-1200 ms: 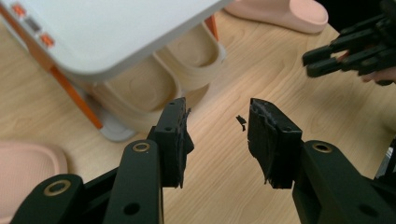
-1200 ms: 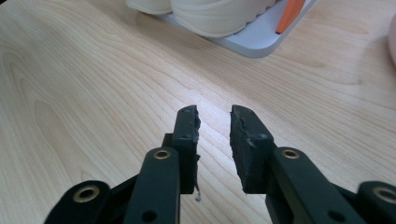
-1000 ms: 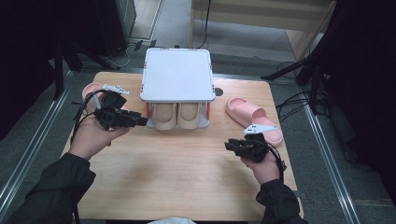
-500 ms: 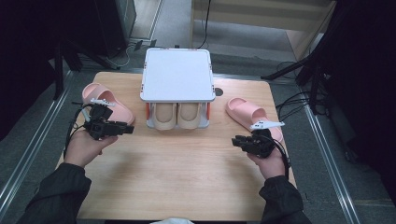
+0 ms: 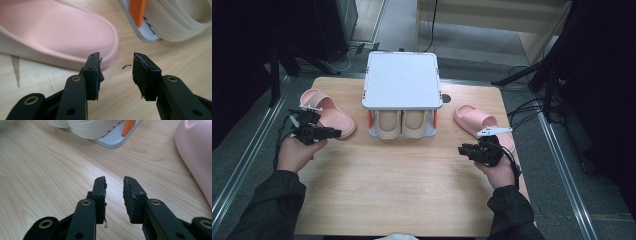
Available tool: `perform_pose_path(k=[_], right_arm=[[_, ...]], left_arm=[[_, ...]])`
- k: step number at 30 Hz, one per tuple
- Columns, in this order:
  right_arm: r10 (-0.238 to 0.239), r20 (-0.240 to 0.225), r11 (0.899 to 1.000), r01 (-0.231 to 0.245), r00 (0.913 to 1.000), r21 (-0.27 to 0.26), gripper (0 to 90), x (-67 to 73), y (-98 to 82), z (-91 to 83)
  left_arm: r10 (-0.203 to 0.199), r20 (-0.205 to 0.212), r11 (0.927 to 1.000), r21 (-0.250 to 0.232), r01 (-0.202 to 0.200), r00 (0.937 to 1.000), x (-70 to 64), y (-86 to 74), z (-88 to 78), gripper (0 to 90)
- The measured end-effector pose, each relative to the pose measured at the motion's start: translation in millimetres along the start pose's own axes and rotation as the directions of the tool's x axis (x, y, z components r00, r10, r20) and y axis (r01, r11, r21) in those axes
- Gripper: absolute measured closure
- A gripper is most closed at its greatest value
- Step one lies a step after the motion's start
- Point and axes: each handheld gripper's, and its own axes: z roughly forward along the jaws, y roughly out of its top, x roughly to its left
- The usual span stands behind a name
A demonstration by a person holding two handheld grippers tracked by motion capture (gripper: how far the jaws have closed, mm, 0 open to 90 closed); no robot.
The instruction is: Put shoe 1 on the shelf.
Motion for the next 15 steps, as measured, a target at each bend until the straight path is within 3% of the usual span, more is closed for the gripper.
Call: perform_pose_path(k=[7,15], right_arm=[[0.006,0.005,1.000,-0.006,1.0000,0.007,72.3,-0.8,-0.5,0.7],[0.006,0.000,1.000,-0.006,1.0000,0.005,72.3,-1.7,-1.3,0.9]], left_arm=[[-0.033,-0.017,0.9995,0.000,0.033,0.9993,14.7,9.5,10.3,58.2],[-0.102,-0.056,0.9948,-0.017,0.101,0.9933,38.7,7.1,-0.5,56.6]])
